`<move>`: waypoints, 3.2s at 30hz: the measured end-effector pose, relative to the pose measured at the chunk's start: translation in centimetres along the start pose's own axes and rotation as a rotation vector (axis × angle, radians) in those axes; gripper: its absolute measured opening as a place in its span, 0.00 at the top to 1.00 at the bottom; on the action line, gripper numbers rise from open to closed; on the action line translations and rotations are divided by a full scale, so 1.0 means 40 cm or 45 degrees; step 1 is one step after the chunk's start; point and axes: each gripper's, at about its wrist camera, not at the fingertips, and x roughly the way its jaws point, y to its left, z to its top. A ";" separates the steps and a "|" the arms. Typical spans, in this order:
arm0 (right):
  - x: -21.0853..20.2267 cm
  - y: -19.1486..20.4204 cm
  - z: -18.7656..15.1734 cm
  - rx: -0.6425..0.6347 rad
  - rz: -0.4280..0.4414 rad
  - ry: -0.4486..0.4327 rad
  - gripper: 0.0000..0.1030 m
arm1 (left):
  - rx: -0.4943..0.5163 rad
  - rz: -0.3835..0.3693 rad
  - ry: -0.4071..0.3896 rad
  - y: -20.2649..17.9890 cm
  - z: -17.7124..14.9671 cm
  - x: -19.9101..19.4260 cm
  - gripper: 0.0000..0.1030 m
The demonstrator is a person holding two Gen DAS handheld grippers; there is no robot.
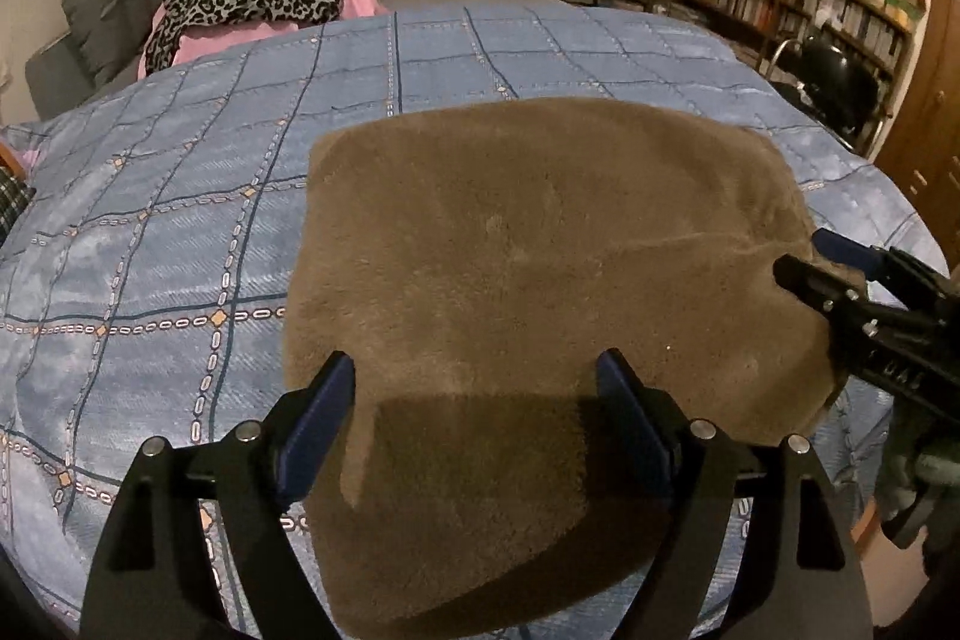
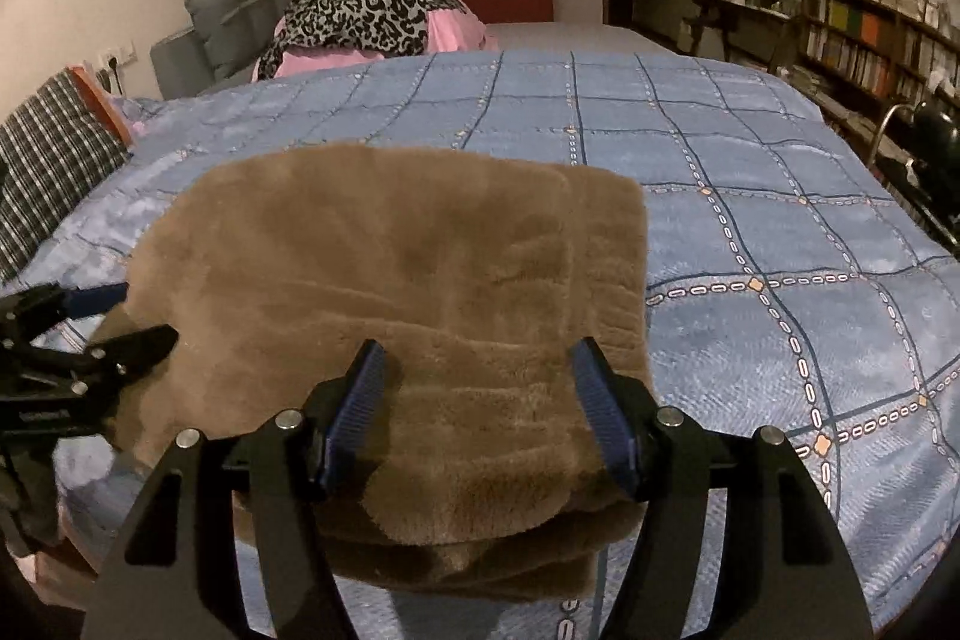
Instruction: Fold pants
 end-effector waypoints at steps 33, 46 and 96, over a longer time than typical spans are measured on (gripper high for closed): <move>0.036 -0.001 -0.024 -0.007 -0.033 -0.010 0.32 | -0.017 0.057 0.025 -0.012 -0.001 0.004 0.13; -0.035 -0.044 0.017 0.166 0.047 -0.043 0.27 | -0.161 0.055 0.021 0.061 0.017 -0.030 0.11; -0.145 -0.230 -0.029 0.518 0.195 -0.065 0.23 | 0.309 -0.221 0.070 -0.312 0.038 0.086 0.11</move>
